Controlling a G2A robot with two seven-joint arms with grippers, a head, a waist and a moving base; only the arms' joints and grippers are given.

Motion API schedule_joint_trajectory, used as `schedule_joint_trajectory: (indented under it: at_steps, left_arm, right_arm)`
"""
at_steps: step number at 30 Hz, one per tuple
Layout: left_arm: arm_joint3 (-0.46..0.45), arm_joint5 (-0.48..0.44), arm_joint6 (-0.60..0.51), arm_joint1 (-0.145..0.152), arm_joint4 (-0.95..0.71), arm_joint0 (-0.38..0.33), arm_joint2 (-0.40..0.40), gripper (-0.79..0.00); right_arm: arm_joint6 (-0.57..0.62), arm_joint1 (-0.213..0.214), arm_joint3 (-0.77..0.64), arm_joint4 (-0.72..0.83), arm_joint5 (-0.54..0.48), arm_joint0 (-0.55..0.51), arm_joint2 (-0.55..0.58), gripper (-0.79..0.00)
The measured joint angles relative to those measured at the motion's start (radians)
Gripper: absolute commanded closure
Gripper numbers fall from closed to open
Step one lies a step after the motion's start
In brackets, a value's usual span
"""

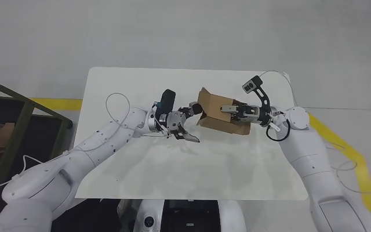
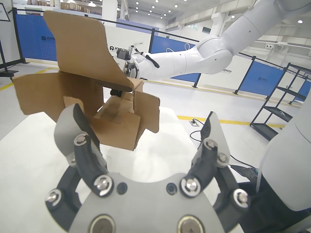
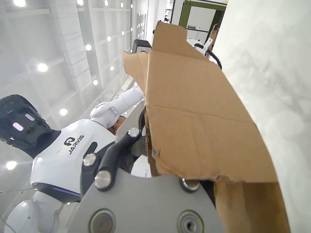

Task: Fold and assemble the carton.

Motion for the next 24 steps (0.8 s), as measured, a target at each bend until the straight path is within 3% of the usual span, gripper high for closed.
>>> schedule_joint_trajectory:
  at_steps: [3,7,15,24]
  left_arm:
    - [0.000,0.000,0.000,0.000,-0.005,-0.002,0.003,-0.770]
    - [0.000,0.000,0.000,0.000,-0.005,-0.007,0.011,-0.659]
    - [0.011,0.000,0.000,-0.007,-0.016,-0.025,0.036,-0.551]
    - [0.039,0.000,0.000,-0.017,-0.047,-0.037,0.050,-0.545]
  right_arm:
    - [0.000,0.000,-0.001,0.000,0.000,-0.001,0.001,0.000]
    - [0.002,0.000,-0.002,-0.002,0.002,-0.001,0.001,0.000]
    - [0.001,-0.001,-0.007,-0.009,0.001,-0.002,-0.002,0.000]
    - [0.002,-0.001,-0.014,-0.010,0.002,-0.006,-0.001,0.000]
